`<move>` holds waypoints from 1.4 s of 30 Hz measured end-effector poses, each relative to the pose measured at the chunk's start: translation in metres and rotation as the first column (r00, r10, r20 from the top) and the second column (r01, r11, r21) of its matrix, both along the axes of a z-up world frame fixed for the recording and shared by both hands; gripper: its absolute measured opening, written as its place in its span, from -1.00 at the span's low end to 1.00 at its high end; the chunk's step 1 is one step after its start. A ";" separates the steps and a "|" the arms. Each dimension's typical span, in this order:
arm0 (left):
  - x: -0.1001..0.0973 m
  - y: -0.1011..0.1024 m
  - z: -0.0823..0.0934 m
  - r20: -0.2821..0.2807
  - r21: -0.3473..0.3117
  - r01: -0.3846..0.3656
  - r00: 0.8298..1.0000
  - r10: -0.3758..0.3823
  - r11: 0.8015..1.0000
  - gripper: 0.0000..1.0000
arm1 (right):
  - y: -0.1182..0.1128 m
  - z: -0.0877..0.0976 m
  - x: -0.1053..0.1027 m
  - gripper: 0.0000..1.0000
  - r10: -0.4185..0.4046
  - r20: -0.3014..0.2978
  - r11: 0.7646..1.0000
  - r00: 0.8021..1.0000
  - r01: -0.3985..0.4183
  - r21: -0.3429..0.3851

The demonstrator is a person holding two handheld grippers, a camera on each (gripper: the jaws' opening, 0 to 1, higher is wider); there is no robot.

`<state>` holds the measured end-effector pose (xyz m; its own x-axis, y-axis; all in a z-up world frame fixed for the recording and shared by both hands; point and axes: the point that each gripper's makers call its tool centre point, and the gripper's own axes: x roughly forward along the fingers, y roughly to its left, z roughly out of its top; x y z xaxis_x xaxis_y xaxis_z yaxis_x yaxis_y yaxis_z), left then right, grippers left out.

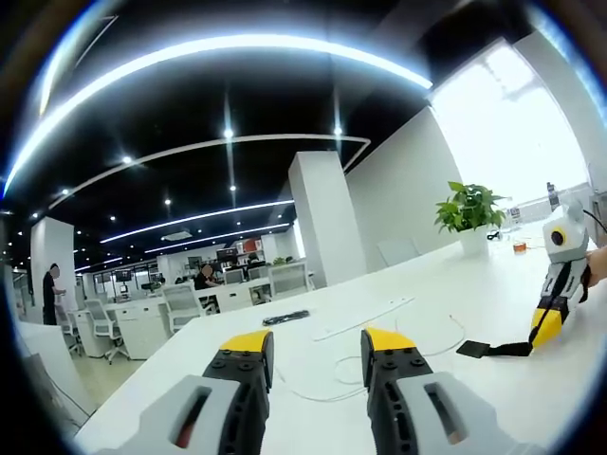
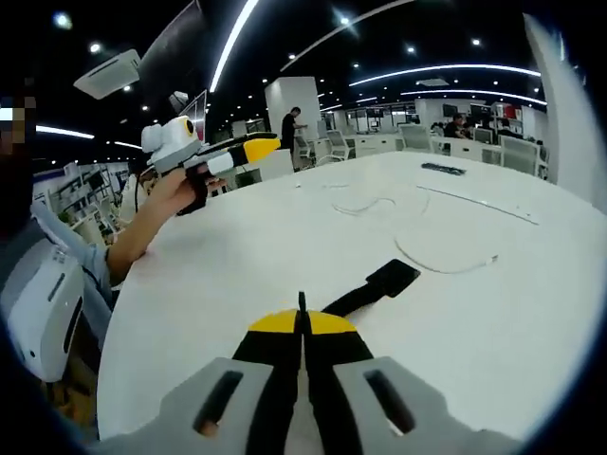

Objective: Peel open the Velcro strap on the desktop, arrange the wired earphones neatly onto it, and close the Velcro strap to secure them.

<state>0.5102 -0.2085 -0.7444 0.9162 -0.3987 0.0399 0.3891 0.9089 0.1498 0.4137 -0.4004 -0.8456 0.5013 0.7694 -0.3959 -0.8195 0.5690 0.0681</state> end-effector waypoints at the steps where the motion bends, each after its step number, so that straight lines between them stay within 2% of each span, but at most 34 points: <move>1: 0.000 0.000 0.000 -0.001 0.002 0.001 1.000 -0.001 1.000 -0.19 | -0.001 0.001 0.000 -0.96 -0.009 0.011 1.000 1.000 0.009 -0.010; 3: 0.000 0.000 -0.001 -0.002 0.005 0.003 1.000 -0.003 1.000 -0.19 | -0.003 0.003 0.001 -0.96 -0.027 0.033 0.999 0.999 0.028 -0.030; 5: 0.000 0.000 0.000 -0.002 0.006 0.003 1.000 -0.003 1.000 -0.19 | -0.005 0.003 0.004 -0.95 -0.060 0.021 0.998 0.998 0.061 -0.022; 9: 0.000 0.003 0.000 -0.002 0.004 -0.001 1.000 0.001 1.000 -0.19 | -0.006 0.000 0.003 -0.93 -0.086 0.035 0.994 0.996 0.087 -0.058; 15: 0.000 0.002 0.001 0.000 0.002 -0.002 1.000 0.002 1.000 -0.20 | -0.006 0.004 0.000 -0.83 -0.096 0.086 0.987 0.992 0.106 -0.118; 28: -0.001 0.001 0.000 -0.004 0.008 -0.001 1.000 0.001 1.000 -0.20 | -0.005 0.034 -0.012 -0.79 -0.086 0.157 0.974 0.984 0.116 -0.194; 35: 0.001 0.004 0.003 0.012 0.016 -0.012 1.000 0.012 1.000 -0.20 | 0.005 0.044 0.008 -0.79 -0.064 0.212 0.966 0.975 0.113 -0.233; 42: 0.000 0.007 0.005 0.011 0.013 -0.018 1.000 0.018 1.000 -0.20 | 0.025 0.052 0.034 -0.79 -0.026 0.284 0.957 0.958 0.105 -0.269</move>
<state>0.5104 -0.2015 -0.7399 0.9227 -0.3829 0.0445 0.3711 0.9136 0.1661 0.4482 -0.3752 -0.7935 0.6664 0.6098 -0.4290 -0.7436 0.5853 -0.3232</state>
